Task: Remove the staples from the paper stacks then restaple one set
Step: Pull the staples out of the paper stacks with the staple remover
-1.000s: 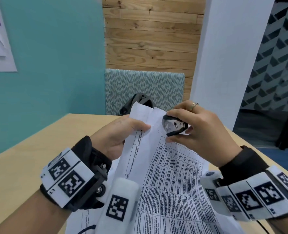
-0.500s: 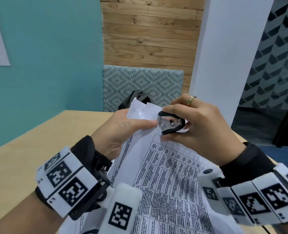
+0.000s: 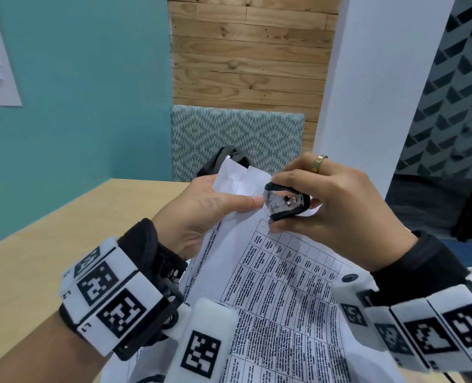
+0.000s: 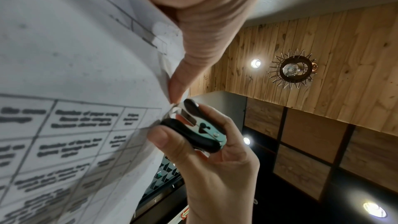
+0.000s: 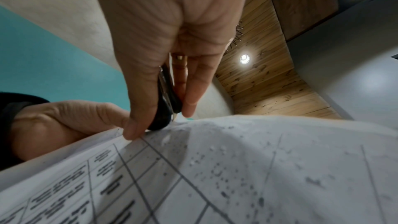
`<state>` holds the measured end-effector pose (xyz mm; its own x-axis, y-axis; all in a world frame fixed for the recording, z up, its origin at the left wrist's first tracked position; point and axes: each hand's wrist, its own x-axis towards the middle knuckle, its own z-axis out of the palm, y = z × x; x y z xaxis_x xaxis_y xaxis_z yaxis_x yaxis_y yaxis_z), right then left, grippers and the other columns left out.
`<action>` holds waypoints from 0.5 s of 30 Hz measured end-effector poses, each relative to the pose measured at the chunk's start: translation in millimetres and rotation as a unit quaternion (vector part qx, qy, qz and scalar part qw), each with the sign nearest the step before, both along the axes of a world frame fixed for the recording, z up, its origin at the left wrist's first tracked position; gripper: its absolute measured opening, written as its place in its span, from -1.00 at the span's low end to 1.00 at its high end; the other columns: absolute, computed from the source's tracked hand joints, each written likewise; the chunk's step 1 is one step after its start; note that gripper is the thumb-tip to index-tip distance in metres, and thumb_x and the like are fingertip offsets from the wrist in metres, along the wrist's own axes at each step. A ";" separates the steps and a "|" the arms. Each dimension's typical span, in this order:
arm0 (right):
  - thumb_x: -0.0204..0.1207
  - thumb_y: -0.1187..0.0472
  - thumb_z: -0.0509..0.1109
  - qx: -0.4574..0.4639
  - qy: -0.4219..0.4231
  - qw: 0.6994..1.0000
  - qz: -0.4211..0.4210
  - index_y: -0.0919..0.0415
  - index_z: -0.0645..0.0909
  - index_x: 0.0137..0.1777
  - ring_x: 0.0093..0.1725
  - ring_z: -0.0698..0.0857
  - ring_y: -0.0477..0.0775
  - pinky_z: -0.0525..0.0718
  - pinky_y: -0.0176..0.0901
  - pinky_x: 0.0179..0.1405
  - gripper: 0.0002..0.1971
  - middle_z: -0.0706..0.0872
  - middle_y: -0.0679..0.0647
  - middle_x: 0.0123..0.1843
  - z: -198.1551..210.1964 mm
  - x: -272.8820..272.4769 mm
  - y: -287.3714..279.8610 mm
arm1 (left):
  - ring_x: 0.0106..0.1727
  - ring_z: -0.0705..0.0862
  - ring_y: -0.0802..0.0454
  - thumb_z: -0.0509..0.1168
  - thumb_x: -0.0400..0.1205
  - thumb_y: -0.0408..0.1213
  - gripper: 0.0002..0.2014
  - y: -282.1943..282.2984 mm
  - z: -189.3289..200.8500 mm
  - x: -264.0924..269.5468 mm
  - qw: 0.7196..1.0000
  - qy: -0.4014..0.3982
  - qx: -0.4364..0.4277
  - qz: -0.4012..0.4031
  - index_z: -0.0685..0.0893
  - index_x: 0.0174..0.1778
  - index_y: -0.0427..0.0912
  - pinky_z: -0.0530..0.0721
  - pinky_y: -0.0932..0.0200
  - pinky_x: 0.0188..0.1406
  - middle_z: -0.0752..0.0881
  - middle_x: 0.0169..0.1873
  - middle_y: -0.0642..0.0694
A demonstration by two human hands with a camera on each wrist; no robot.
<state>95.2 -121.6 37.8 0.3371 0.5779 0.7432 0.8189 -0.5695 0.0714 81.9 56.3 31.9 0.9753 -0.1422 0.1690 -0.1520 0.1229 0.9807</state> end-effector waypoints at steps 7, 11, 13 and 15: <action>0.12 0.03 0.57 0.008 0.003 1.000 0.008 0.21 0.73 -0.03 -0.29 0.68 0.19 0.69 0.11 -0.43 -0.59 0.68 0.06 -0.10 0.2 -1.4 1.0 | -0.21 0.75 -0.07 0.35 0.47 -0.54 -0.68 0.9 0.5 -0.1 1.000 0.000 -0.004 -0.009 0.65 0.16 -0.42 0.76 0.17 -0.25 0.77 -0.09 -0.28; 0.12 0.03 0.58 0.011 0.002 1.000 0.007 0.20 0.73 -0.04 -0.30 0.68 0.18 0.68 0.10 -0.43 -0.59 0.68 0.05 -0.11 0.6 -1.4 0.7 | -0.22 0.75 -0.06 0.34 0.48 -0.53 -0.68 0.9 0.9 -0.8 1.000 -0.002 -0.003 -0.014 0.65 0.16 -0.42 0.77 0.18 -0.27 0.77 -0.09 -0.28; 0.13 0.02 0.58 0.012 0.003 1.000 0.007 0.20 0.73 -0.03 -0.29 0.68 0.17 0.68 0.10 -0.44 -0.58 0.68 0.05 -0.10 0.8 -1.0 0.7 | -0.23 0.75 -0.07 0.34 0.48 -0.53 -0.68 1.1 0.7 -0.7 1.000 -0.001 -0.006 -0.014 0.65 0.17 -0.41 0.77 0.16 -0.26 0.77 -0.08 -0.29; 0.14 0.01 0.57 0.014 0.004 1.000 0.007 0.20 0.72 -0.03 -0.30 0.68 0.18 0.68 0.10 -0.44 -0.58 0.68 0.05 -0.10 0.9 -1.0 0.3 | -0.22 0.75 -0.07 0.34 0.48 -0.53 -0.68 0.7 0.3 -0.3 1.000 -0.001 -0.008 -0.017 0.64 0.17 -0.42 0.76 0.13 -0.22 0.77 -0.08 -0.29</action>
<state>94.1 -121.3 38.6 0.3355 0.5616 0.7563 0.8275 -0.5594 0.0484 81.5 57.0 32.2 0.9697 -0.1714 0.1738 -0.1498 0.1444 0.9781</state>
